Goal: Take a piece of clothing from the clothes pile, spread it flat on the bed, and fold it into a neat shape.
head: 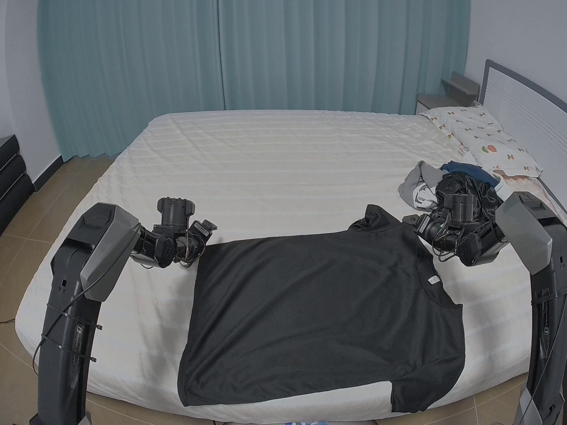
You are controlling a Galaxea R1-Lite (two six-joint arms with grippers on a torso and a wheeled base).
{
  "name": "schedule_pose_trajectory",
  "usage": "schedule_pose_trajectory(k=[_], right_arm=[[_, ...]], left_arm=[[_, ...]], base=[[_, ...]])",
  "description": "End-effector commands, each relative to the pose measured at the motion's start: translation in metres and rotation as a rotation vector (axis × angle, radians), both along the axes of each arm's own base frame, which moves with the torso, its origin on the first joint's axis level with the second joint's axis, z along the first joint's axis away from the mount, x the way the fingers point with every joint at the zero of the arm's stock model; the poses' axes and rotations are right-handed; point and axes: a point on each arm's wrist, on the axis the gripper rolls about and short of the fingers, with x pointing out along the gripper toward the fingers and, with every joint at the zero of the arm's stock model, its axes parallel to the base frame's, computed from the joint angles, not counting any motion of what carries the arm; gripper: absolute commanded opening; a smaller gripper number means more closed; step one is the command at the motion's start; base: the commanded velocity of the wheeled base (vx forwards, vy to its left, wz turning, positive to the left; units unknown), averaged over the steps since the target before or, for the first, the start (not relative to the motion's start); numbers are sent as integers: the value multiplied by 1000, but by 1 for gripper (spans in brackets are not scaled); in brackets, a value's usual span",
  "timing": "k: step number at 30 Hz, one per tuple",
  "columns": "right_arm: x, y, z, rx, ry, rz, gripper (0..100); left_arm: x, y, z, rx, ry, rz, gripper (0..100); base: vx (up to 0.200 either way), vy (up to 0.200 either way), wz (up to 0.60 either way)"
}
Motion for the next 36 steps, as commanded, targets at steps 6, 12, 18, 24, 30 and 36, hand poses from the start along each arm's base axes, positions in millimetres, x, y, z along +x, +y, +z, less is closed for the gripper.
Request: schedule_pose_trajectory(k=[6,12,18,24,30,36], right_arm=[[7,-9,-1,-43,-11,0,100],[26,-14,-3,-43,-14,-7,100],[40,-12,-15,-41,7,-2,100],[51,-14,-34,-40,18,-3,100],[65,-16,-44,-31,1,-17,100],[67,-12,-50,-33,2,-12,0]], left_arm=[[2,1,-5,15,0,28,0],[0,2,-5,30,2,68,0],[2,2,-2,4,-39,105,0],[-5,3,-3,-5,-16,101,0],[-6,3,-3,-6,-11,100,0],[-6,3,-3,-6,-11,102,0]], base=[[0,0,0],[0,0,0],[0,0,0],[0,0,0],[0,0,0],[0,0,0]])
